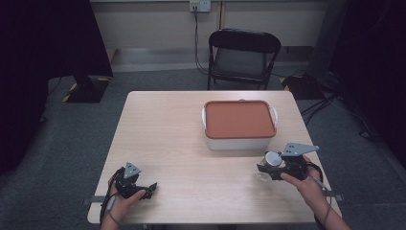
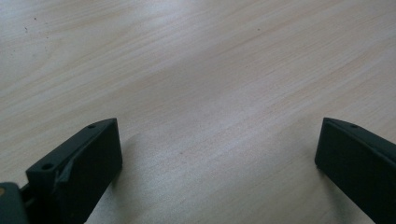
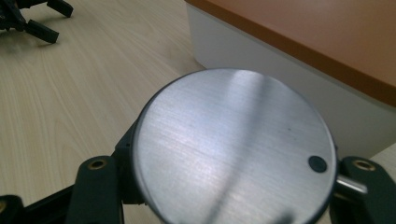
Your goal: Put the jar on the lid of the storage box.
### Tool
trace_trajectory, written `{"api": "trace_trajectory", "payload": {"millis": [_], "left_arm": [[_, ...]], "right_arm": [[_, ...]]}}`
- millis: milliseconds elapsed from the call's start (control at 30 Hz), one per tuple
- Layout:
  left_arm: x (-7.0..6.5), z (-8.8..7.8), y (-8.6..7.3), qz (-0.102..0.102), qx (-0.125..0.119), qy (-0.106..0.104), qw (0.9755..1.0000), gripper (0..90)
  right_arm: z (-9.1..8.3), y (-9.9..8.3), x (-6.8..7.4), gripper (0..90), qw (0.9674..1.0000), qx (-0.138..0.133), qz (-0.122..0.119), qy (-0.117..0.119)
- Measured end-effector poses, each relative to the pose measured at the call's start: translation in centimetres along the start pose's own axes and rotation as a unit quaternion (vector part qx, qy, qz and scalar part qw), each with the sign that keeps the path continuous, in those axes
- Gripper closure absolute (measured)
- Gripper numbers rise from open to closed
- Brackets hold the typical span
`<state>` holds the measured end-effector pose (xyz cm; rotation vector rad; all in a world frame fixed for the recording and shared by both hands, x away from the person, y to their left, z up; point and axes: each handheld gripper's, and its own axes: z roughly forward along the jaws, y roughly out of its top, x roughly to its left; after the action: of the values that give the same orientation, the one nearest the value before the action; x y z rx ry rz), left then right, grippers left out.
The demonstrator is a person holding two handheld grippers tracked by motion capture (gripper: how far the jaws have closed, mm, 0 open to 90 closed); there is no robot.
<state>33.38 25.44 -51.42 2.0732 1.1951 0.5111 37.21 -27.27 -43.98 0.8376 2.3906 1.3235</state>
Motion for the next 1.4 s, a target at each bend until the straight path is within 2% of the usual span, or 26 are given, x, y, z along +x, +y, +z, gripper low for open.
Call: {"api": "trace_trajectory", "payload": {"millis": [1400], "left_arm": [[0.0,0.0,0.0,0.000,0.000,0.000,1.0000,0.4]], "right_arm": [[1.3,3.5,-1.5,35.9,0.9998,0.018,-0.003,0.008]]}}
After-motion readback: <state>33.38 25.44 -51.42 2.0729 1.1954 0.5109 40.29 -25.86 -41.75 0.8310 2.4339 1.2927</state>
